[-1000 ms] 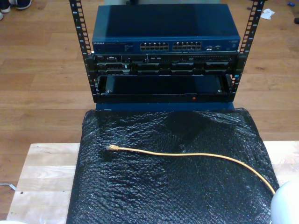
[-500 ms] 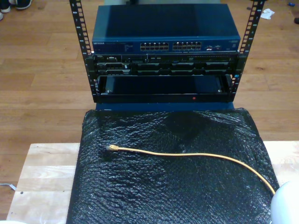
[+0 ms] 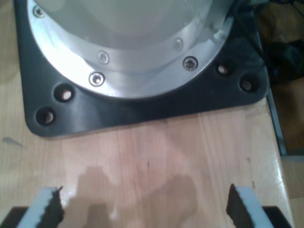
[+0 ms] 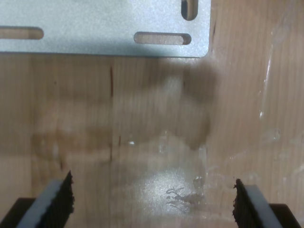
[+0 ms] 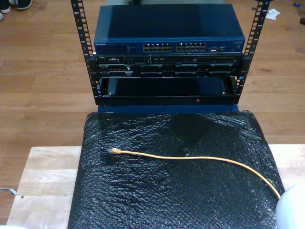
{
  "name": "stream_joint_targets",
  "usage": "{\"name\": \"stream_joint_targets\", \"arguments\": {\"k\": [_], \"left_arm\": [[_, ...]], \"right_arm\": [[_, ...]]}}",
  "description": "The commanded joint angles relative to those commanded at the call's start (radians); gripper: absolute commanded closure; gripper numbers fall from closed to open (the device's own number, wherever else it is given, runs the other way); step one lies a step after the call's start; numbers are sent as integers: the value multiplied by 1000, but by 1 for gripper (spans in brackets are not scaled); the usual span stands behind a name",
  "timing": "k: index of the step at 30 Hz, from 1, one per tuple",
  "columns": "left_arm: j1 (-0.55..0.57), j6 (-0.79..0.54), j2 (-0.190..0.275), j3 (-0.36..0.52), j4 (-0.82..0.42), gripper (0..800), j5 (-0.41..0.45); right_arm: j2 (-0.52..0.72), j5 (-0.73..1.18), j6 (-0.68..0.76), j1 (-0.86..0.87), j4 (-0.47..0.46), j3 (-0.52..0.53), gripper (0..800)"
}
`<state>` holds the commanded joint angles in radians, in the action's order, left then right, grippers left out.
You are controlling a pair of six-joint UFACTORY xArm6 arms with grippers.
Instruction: Grab the cable and plug it in
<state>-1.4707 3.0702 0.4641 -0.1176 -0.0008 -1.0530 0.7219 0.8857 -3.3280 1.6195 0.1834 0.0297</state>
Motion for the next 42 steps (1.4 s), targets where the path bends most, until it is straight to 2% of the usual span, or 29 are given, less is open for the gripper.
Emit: {"name": "stream_joint_targets", "arguments": {"k": [11, 20, 25, 32, 42], "left_arm": [[2, 5, 0, -21, 0, 0, -26], [3, 14, 9, -77, -3, 0, -130], [5, 15, 41, -121, -3, 1, -203], [14, 44, 46, -212, -2, 0, -299], [198, 222, 49, -356, 63, 0, -489]], "right_arm": [[61, 40, 0, -3, -2, -29, 0], [60, 267, 52, -2, -6, -173, 0], [57, 327, 143, -5, 0, -247, 0], [29, 457, 265, -34, 0, -376, 0], [-160, 555, 568, -253, 5, -618, 0]]}}
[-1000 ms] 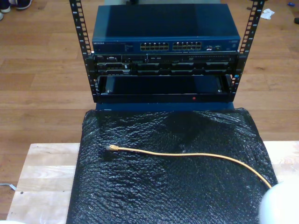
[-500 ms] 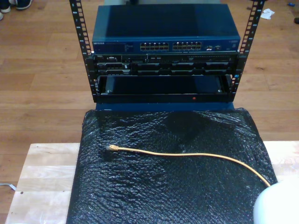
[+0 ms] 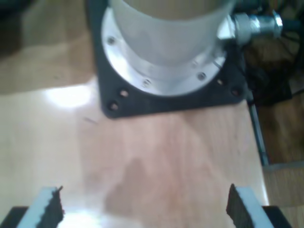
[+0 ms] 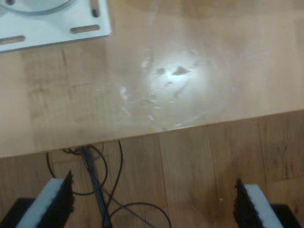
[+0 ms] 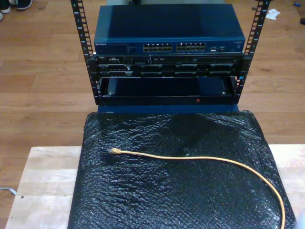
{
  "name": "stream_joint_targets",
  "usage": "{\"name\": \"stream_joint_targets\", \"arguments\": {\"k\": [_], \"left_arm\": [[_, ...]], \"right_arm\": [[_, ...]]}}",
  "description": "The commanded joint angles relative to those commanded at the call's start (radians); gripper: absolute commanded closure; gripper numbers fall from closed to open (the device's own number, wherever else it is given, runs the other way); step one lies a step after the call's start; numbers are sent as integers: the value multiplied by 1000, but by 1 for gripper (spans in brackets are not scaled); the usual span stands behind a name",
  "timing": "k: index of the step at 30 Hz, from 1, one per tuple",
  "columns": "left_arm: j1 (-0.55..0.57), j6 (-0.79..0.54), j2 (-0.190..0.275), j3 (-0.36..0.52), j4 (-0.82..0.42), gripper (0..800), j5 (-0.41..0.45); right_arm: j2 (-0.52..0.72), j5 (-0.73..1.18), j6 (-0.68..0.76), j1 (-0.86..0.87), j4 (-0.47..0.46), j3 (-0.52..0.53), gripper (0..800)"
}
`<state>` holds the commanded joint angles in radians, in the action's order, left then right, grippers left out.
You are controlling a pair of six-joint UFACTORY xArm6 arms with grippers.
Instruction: Grab the cable and plug it in
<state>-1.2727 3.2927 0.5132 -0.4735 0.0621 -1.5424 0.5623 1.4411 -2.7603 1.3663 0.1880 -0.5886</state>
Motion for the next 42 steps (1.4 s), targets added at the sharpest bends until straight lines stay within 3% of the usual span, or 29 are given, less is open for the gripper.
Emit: {"name": "stream_joint_targets", "arguments": {"k": [6, 13, 20, 34, 42], "left_arm": [[126, 127, -2, -63, 68, 0, -49], [296, 319, -2, -84, 109, 0, -95], [387, 437, -2, -89, 163, 1, -100], [548, 649, -9, -126, 290, 0, -97], [628, 733, -9, -147, 341, 1, -92]], "right_arm": [[-121, 95, 163, -98, 44, -146, 0], [-144, 172, 295, -149, 152, -232, 0], [-186, 308, 416, -209, 262, -328, 1], [-189, 400, 608, -322, 437, -407, 3], [-190, 393, 655, -387, 463, -408, 3]]}}
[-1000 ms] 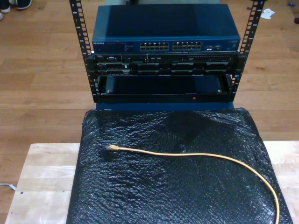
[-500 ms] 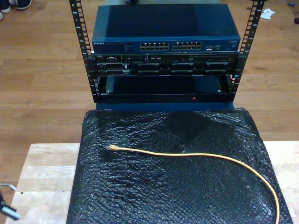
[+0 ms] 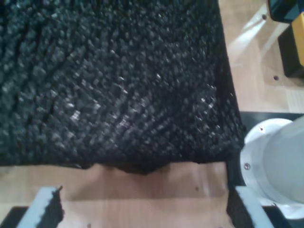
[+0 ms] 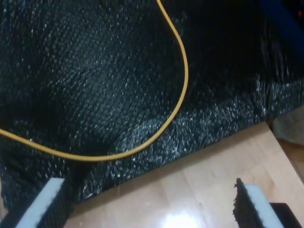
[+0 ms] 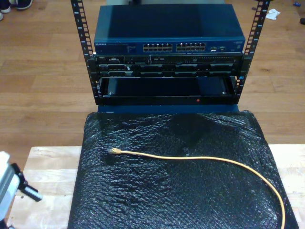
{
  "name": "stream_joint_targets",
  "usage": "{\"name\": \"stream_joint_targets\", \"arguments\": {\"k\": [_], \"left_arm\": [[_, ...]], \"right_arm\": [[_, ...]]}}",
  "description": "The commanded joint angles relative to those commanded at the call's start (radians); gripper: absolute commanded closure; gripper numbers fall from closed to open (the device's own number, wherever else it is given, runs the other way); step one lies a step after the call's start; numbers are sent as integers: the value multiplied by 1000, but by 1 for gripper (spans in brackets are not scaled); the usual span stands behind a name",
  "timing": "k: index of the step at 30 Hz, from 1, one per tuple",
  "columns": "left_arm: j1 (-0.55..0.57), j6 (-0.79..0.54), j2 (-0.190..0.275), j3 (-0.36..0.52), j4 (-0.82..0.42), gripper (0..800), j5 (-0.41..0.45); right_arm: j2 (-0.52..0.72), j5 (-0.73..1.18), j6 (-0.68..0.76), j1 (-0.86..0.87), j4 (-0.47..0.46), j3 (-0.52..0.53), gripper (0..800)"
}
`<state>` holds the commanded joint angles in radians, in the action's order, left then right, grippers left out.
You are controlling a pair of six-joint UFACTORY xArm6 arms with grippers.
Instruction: Grab the cable and plug it in
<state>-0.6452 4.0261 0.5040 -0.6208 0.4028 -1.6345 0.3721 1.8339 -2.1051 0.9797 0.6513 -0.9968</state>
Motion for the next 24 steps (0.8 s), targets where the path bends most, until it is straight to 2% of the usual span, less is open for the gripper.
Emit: {"name": "stream_joint_targets", "arguments": {"k": [5, 12, 24], "left_arm": [[49, 40, 0, -2, 14, 1, 3], [115, 103, 0, -3, 21, 1, 9], [132, 140, -15, -5, 58, 1, 52]], "right_arm": [[-3, -8, 15, -32, 8, -14, 3], [-28, -9, 77, -81, 63, -43, 3], [-31, -140, 203, -328, 63, -66, 3]]}}
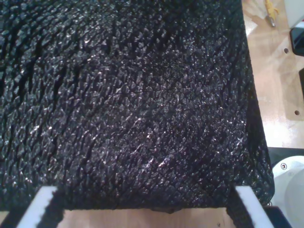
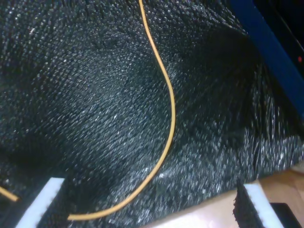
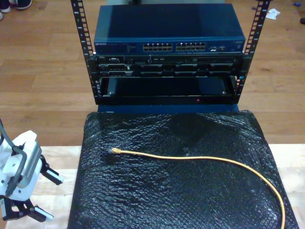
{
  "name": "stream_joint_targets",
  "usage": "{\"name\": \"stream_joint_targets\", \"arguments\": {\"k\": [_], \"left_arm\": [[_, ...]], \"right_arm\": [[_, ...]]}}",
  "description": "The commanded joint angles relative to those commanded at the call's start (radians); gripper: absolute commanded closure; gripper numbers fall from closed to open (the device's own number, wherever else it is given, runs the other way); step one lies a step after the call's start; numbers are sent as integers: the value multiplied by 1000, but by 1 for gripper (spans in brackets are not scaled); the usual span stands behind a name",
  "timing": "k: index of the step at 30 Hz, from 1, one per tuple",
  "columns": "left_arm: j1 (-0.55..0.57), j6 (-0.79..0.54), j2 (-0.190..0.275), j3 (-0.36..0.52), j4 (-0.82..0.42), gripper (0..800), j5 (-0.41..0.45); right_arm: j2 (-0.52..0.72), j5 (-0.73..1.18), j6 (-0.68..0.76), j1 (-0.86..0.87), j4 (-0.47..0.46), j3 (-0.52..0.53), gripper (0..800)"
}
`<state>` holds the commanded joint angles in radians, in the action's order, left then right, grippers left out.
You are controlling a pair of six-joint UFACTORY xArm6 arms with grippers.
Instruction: Grab the cable and plug it in
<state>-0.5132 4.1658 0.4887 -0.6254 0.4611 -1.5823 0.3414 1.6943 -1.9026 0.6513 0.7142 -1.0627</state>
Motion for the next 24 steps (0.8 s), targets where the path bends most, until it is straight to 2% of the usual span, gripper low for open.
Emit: {"name": "stream_joint_targets", "arguments": {"k": [13, 24], "left_arm": [[34, 26, -44, -46, 0, 1, 11], [48, 32, -46, -41, 0, 0, 37]], "right_arm": [[-25, -210, 198, -334, -5, -12, 3], [-55, -361, 367, -575, -57, -26, 3]]}}
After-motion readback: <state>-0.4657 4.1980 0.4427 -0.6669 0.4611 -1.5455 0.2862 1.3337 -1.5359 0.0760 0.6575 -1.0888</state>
